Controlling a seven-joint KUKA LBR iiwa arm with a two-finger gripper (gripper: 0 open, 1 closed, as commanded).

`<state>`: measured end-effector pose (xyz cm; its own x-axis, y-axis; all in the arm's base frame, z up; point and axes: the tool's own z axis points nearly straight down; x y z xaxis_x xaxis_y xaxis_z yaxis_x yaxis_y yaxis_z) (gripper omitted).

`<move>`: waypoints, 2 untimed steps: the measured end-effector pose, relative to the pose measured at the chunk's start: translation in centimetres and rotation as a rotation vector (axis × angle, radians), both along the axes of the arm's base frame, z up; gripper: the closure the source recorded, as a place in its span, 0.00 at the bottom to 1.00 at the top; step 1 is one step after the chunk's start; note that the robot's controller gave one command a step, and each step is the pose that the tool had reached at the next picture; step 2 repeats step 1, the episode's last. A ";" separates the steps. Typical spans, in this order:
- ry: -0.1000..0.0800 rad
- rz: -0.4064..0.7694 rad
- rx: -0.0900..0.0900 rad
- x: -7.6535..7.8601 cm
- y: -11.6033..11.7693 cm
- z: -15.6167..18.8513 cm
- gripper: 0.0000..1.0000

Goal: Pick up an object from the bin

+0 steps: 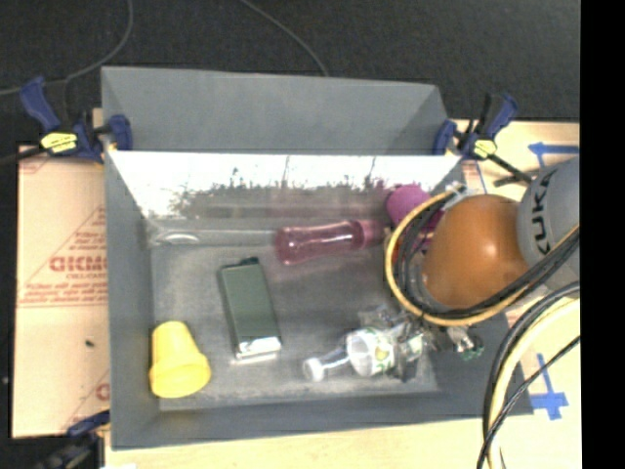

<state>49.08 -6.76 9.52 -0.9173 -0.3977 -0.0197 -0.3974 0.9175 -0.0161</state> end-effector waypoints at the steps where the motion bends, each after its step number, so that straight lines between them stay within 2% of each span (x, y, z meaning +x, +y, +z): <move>1: -0.002 0.000 0.000 0.0 0.0 0.9 1.00; 2: -0.002 0.000 0.000 0.0 0.0 0.9 1.00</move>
Offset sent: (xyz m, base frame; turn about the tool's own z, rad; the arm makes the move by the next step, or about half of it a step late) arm -0.0001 -0.0002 0.0600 0.0000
